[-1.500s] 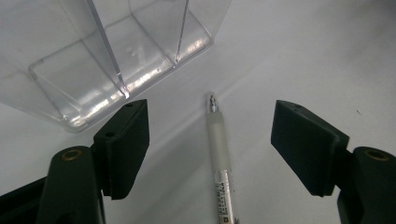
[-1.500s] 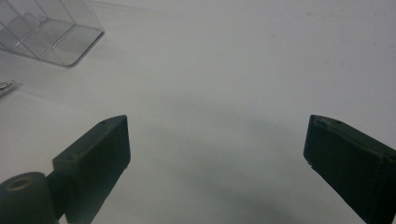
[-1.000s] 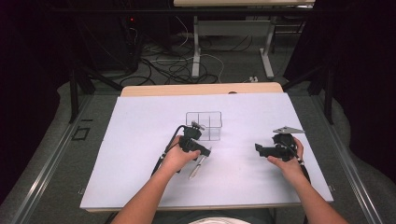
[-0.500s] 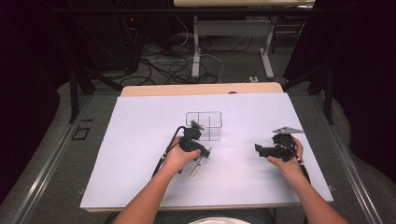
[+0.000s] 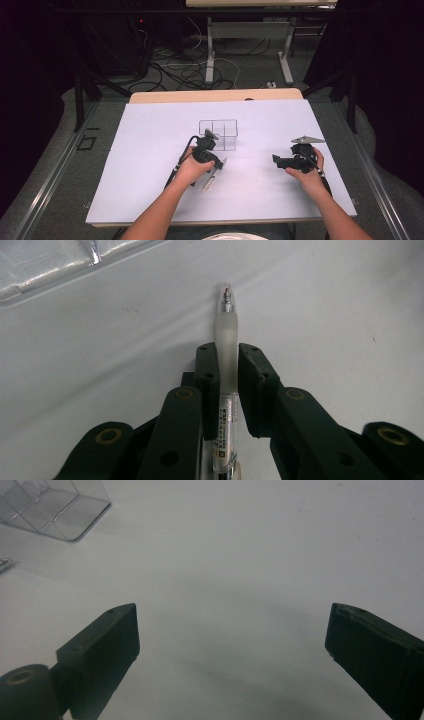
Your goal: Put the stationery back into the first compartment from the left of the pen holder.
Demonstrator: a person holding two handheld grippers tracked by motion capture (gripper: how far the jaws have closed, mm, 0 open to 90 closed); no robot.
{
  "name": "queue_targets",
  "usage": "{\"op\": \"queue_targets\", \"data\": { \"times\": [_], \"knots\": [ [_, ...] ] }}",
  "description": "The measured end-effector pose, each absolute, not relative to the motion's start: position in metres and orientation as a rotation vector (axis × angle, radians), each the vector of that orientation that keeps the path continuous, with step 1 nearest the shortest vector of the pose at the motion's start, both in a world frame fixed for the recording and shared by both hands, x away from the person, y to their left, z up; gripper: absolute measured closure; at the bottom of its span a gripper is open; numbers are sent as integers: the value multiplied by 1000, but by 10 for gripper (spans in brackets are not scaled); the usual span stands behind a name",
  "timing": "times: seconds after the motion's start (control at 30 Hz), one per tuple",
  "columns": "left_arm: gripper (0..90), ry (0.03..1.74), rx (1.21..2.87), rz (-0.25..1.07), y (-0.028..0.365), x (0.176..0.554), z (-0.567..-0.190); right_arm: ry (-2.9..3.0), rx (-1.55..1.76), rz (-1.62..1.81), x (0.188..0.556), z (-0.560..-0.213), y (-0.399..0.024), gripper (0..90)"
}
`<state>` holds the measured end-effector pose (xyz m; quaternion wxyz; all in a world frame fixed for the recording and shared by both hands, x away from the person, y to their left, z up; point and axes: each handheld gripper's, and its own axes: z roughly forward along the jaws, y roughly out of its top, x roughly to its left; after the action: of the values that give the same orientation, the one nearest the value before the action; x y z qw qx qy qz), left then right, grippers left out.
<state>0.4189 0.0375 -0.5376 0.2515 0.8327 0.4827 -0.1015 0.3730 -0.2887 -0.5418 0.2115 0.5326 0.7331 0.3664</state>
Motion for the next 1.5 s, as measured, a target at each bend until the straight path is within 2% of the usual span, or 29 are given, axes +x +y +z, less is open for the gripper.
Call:
{"op": "queue_targets", "data": {
  "times": [0.97, 1.5],
  "knots": [
    [802, 1276, 2166, -273, 53, 416, -519, 2026, 1477, 1025, 371, -539, -289, 69],
    [802, 1166, 2074, -159, 59, 412, -509, 2024, 1480, 1021, 371, -540, -290, 69]
  ]
}}
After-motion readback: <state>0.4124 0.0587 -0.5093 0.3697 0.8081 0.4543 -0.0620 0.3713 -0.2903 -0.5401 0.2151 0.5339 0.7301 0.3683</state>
